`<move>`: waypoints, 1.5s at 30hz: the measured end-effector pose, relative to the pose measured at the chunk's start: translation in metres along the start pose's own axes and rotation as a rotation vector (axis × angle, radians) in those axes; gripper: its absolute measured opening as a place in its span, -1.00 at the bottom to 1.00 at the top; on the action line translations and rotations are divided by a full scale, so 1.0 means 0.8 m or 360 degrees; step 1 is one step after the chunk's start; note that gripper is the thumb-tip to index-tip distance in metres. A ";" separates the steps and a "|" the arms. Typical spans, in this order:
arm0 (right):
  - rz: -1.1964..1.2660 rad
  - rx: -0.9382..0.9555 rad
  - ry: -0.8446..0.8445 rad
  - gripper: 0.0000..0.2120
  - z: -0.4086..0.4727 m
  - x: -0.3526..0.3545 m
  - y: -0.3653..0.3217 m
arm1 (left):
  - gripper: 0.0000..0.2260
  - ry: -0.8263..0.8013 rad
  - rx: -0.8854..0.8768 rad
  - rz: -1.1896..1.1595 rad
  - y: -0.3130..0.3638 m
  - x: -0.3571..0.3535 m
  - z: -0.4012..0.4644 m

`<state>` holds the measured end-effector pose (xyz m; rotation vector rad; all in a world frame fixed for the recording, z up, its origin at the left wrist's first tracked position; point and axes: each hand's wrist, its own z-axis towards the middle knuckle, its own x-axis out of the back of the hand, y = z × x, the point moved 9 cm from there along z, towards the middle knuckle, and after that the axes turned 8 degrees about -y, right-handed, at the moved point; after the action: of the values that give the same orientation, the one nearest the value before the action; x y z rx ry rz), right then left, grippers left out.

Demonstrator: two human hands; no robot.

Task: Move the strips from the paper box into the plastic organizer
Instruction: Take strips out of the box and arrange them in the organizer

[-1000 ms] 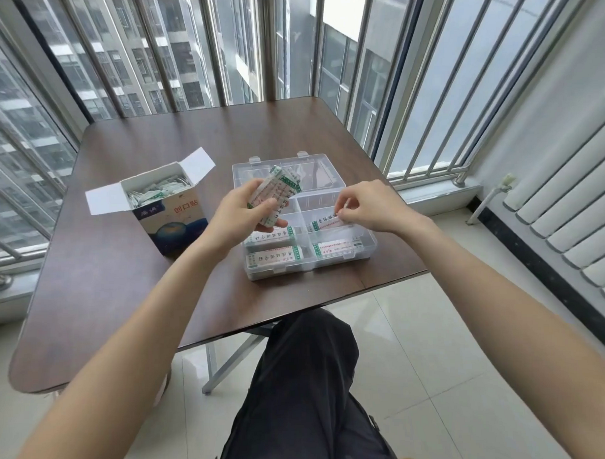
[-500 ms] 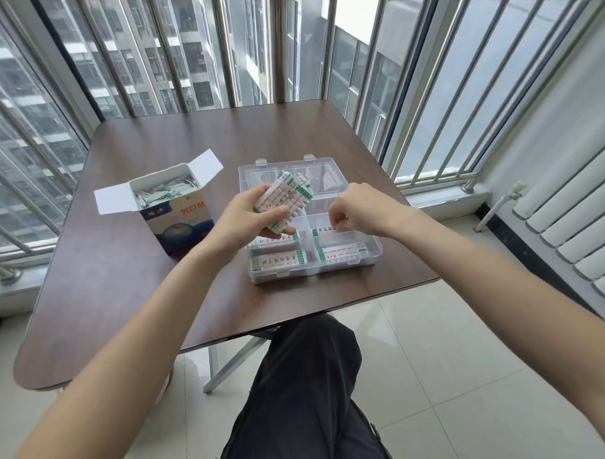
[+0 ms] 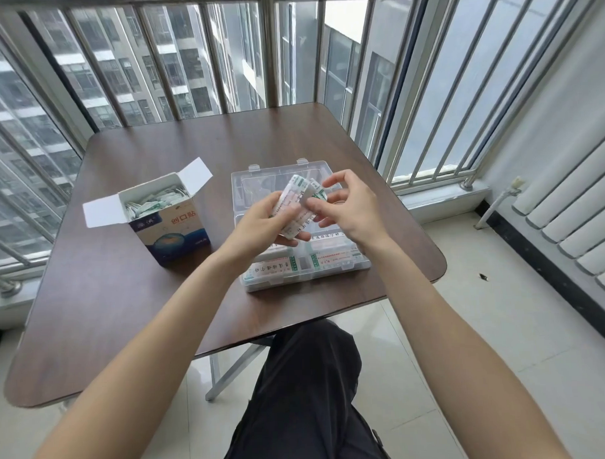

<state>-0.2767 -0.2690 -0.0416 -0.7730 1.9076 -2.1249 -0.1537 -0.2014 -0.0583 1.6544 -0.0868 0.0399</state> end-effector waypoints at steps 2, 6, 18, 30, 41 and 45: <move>-0.0035 0.0050 0.0032 -0.68 0.001 0.000 0.000 | -0.74 0.0048 0.0014 -0.0030 0.000 0.000 -0.001; 0.0005 0.0057 0.0007 -0.69 -0.003 0.007 0.006 | -0.75 0.0142 0.0051 0.0021 -0.005 0.012 0.003; 0.0213 0.0035 -0.0005 -0.69 -0.007 0.000 0.007 | -0.63 0.0228 -0.0093 -0.0036 0.005 0.022 0.002; 0.0169 0.0094 -0.0011 -0.65 -0.009 0.006 0.005 | -0.81 0.0209 -0.0083 -0.0140 0.008 0.020 0.005; -0.1065 0.0002 -0.0210 -0.92 0.012 0.035 0.009 | -0.72 0.0405 -0.0016 -0.0232 -0.017 0.064 -0.008; -0.1390 -0.0051 -0.0461 -0.91 0.016 0.021 0.017 | -0.79 0.0340 0.0000 -0.0216 -0.017 0.056 -0.009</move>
<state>-0.2876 -0.2903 -0.0501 -2.0818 1.5963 -2.1783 -0.1074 -0.1943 -0.0678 1.6428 0.1876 0.1130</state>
